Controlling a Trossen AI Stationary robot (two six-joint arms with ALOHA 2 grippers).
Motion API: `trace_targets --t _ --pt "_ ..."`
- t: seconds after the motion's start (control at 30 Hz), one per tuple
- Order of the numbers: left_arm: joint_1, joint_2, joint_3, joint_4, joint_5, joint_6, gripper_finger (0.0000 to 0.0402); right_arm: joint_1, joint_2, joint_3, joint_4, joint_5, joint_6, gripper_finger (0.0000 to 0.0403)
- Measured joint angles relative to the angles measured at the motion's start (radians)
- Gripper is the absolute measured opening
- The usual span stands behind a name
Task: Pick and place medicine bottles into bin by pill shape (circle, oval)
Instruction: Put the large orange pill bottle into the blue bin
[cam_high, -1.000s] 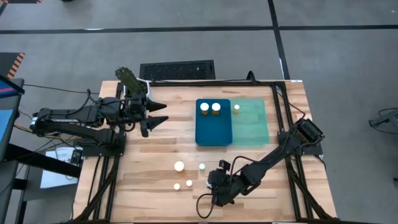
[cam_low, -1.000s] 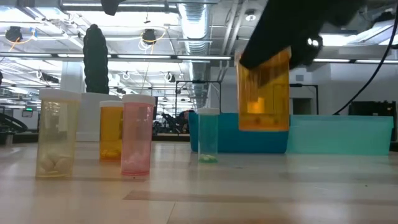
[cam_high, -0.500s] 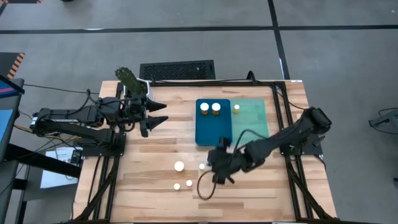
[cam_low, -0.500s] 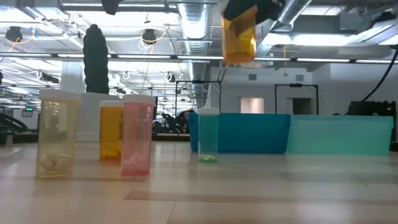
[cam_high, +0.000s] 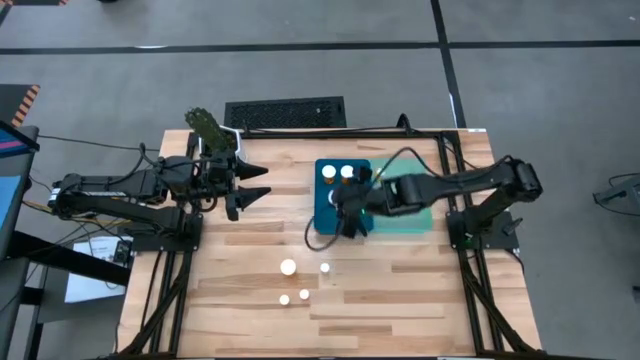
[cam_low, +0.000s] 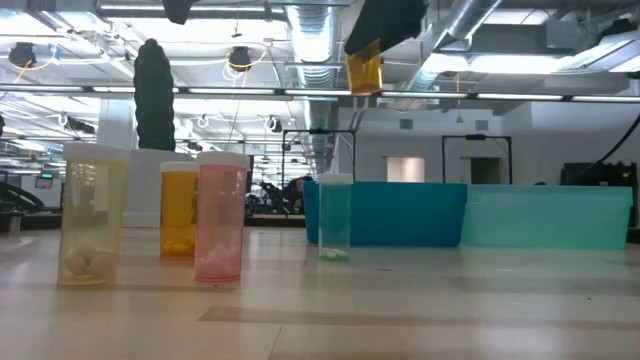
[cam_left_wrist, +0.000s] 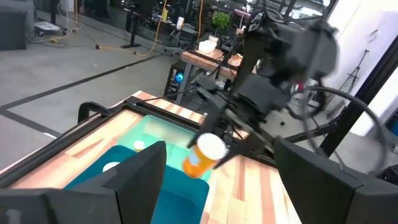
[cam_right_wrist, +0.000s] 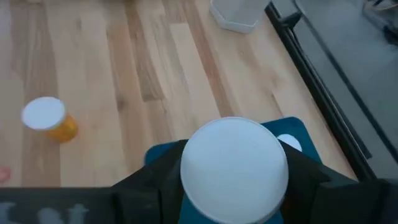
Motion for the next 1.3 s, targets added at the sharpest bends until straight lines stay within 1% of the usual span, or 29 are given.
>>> trace_targets --t 0.1,0.17,0.27,0.37,0.47,0.6,0.73,0.83,0.97,1.07,1.17,1.3 --pt "0.0 0.0 0.0 -0.002 0.0 0.0 0.0291 -0.064 0.007 -0.023 0.096 -0.076 -0.04 0.0222" --pt "0.0 0.0 0.0 -0.001 0.0 0.0 0.0291 -0.102 0.007 -0.07 0.154 -0.13 -0.048 0.0229" --pt "0.0 0.0 0.0 -0.002 0.0 0.0 0.0291 -0.153 0.007 -0.143 0.248 -0.172 -0.049 0.0225" --pt "0.0 0.0 0.0 -0.002 -0.003 0.0 0.0291 -0.191 0.003 -0.224 0.318 -0.185 -0.051 0.0212" --pt "0.0 0.0 0.0 -0.002 -0.006 0.0 0.0291 -0.217 -0.001 -0.315 0.473 -0.202 -0.049 0.0205" --pt "0.0 0.0 0.0 -0.002 -0.014 0.0 0.0291 -0.256 -0.001 -0.426 0.635 -0.215 -0.027 0.0213" --pt "0.0 0.0 0.0 -0.001 -0.016 0.0 0.0291 -0.303 -0.001 -0.508 0.788 -0.214 0.014 0.0223" --pt "0.0 0.0 0.0 -0.001 -0.015 0.0 0.0291 -0.324 -0.001 -0.545 0.854 -0.213 0.024 0.0218" --pt "0.0 0.0 0.0 -0.001 -0.016 0.0 0.0291 -0.322 -0.001 -0.589 0.896 -0.213 0.05 0.0209" --pt "0.0 0.0 0.0 -0.002 -0.016 0.0 0.0291 -0.314 0.004 -0.597 0.922 -0.211 0.064 0.021" --pt "0.0 0.0 0.0 -0.002 -0.016 0.0 0.0291 -0.313 0.034 -0.598 0.933 -0.209 0.074 0.0217" --pt "0.0 0.0 0.0 -0.002 -0.016 0.0 0.0291 -0.306 0.102 -0.598 0.997 -0.207 0.11 0.0218"
